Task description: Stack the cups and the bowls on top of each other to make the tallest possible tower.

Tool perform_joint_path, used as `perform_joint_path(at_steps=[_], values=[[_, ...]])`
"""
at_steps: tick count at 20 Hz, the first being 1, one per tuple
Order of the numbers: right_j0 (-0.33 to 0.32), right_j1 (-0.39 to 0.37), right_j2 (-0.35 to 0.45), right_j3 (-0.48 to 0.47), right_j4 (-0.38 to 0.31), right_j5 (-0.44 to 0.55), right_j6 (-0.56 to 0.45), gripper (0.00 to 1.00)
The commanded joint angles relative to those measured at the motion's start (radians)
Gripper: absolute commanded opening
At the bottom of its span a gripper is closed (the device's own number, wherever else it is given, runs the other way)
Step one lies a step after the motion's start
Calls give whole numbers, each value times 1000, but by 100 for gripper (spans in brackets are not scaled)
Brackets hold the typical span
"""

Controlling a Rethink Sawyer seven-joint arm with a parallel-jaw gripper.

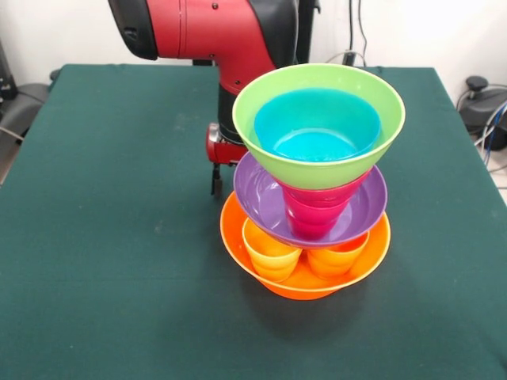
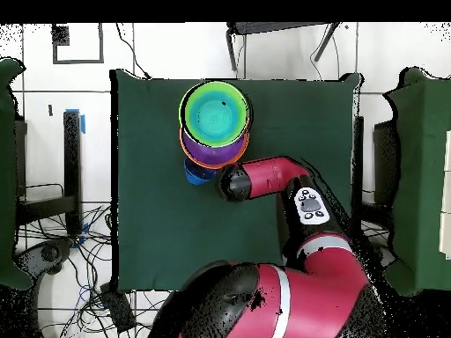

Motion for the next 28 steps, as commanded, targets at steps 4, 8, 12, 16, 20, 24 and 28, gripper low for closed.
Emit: perform_joint_path(at_steps=[4, 8, 12, 16, 20, 24, 28], values=[[109, 154, 158, -5, 104, -40, 79, 100], [119, 150, 164, 0, 131, -32, 86, 100], [136, 147, 156, -3, 154, -25, 94, 100], [153, 151, 144, -14, 172, -23, 101, 100], [170, 149, 130, -9, 188, -37, 108, 100], [179, 145, 117, -4, 198, -48, 105, 100], [182, 144, 109, -1, 207, -57, 97, 100]])
